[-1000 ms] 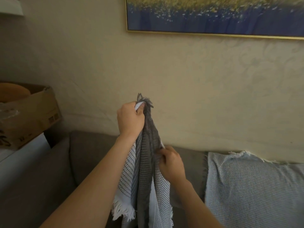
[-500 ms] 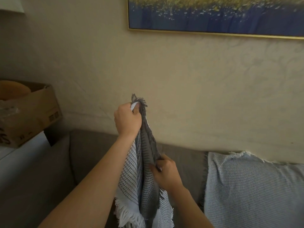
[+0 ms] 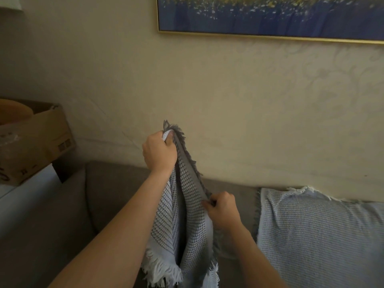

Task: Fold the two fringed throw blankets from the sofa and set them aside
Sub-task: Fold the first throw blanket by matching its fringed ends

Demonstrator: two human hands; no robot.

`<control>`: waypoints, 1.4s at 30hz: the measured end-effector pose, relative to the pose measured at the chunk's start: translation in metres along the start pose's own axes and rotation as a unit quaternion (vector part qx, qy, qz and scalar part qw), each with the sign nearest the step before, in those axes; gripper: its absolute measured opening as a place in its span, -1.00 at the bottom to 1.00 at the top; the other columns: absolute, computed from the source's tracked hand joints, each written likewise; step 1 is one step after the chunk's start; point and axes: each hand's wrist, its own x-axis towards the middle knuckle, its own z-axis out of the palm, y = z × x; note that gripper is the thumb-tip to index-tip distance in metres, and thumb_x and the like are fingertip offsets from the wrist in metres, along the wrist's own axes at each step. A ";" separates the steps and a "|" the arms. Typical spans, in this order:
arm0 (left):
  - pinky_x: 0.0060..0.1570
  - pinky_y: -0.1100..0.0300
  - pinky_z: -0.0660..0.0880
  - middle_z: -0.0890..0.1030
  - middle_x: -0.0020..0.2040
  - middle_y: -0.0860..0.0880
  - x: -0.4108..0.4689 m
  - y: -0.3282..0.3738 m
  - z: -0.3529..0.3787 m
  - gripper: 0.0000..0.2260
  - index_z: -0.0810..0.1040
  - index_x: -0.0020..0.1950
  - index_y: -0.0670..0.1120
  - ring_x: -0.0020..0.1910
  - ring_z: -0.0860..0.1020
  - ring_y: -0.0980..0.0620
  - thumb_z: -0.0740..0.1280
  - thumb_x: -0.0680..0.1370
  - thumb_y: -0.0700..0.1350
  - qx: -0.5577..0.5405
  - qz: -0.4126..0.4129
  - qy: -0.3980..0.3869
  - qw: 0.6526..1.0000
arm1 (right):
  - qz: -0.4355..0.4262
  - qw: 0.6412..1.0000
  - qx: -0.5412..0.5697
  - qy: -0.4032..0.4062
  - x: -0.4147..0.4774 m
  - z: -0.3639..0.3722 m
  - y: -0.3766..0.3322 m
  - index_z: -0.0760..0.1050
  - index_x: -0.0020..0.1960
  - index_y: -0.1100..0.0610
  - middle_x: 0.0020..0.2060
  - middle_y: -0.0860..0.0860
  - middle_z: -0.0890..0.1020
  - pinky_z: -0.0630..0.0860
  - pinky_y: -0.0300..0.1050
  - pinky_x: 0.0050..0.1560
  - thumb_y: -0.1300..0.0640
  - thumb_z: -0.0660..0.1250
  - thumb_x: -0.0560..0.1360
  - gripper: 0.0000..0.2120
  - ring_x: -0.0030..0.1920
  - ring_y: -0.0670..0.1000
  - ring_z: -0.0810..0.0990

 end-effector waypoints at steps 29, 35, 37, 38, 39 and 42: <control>-0.09 0.15 0.43 0.73 -0.08 -0.10 0.023 0.010 -0.014 -0.77 0.69 0.02 -0.14 -0.10 0.66 -0.14 0.33 0.70 -0.02 -0.079 0.022 0.151 0.985 | 0.116 0.989 0.006 0.090 0.029 -0.046 -0.017 0.67 -0.03 0.22 -0.17 0.21 0.72 0.56 0.00 -0.01 0.29 0.26 0.33 -0.72 -0.01 0.16 0.69; -0.12 0.11 0.44 0.70 -0.04 -0.06 0.021 0.003 -0.026 -0.74 0.66 0.12 -0.15 -0.10 0.64 -0.06 0.28 0.73 0.01 -0.083 -0.021 0.162 0.983 | 0.123 0.902 0.178 0.373 0.052 -0.091 -0.062 0.54 0.22 0.21 0.09 0.10 0.64 0.46 -0.04 0.19 0.39 0.19 0.59 -0.73 0.11 0.10 0.59; -0.13 0.14 0.41 0.68 -0.04 -0.04 0.021 0.002 -0.027 -0.76 0.66 0.11 -0.13 -0.09 0.63 -0.02 0.27 0.74 -0.01 -0.096 -0.028 0.164 0.981 | 0.086 0.930 0.126 0.334 0.056 -0.086 -0.066 0.56 0.19 0.22 0.06 0.12 0.66 0.44 -0.06 0.11 0.27 0.23 0.66 -0.83 0.07 0.13 0.61; -0.13 0.14 0.41 0.69 -0.03 -0.06 0.021 0.002 -0.027 -0.75 0.66 0.11 -0.13 -0.08 0.63 -0.04 0.27 0.74 0.00 -0.100 -0.032 0.166 0.981 | 0.073 0.944 0.100 0.306 0.055 -0.081 -0.065 0.57 0.15 0.21 0.02 0.14 0.68 0.44 -0.05 0.04 0.25 0.25 0.65 -0.86 0.04 0.15 0.63; -0.12 0.13 0.41 0.70 -0.02 -0.08 0.021 0.002 -0.027 -0.74 0.66 0.11 -0.13 -0.07 0.63 -0.05 0.27 0.74 0.01 -0.101 -0.037 0.168 0.980 | 0.061 0.950 0.089 0.294 0.055 -0.078 -0.063 0.58 0.12 0.19 -0.02 0.12 0.68 0.44 -0.04 0.00 0.27 0.27 0.63 -0.87 0.01 0.16 0.63; -0.04 0.10 0.45 0.70 -0.01 -0.10 0.019 -0.002 -0.026 -0.74 0.65 0.11 -0.13 -0.03 0.65 -0.13 0.27 0.74 0.02 -0.105 -0.052 0.179 0.977 | 0.092 0.922 0.138 0.350 0.051 -0.082 -0.063 0.56 0.15 0.18 -0.04 0.02 0.62 0.51 0.00 0.09 0.40 0.24 0.55 -0.74 0.00 0.09 0.58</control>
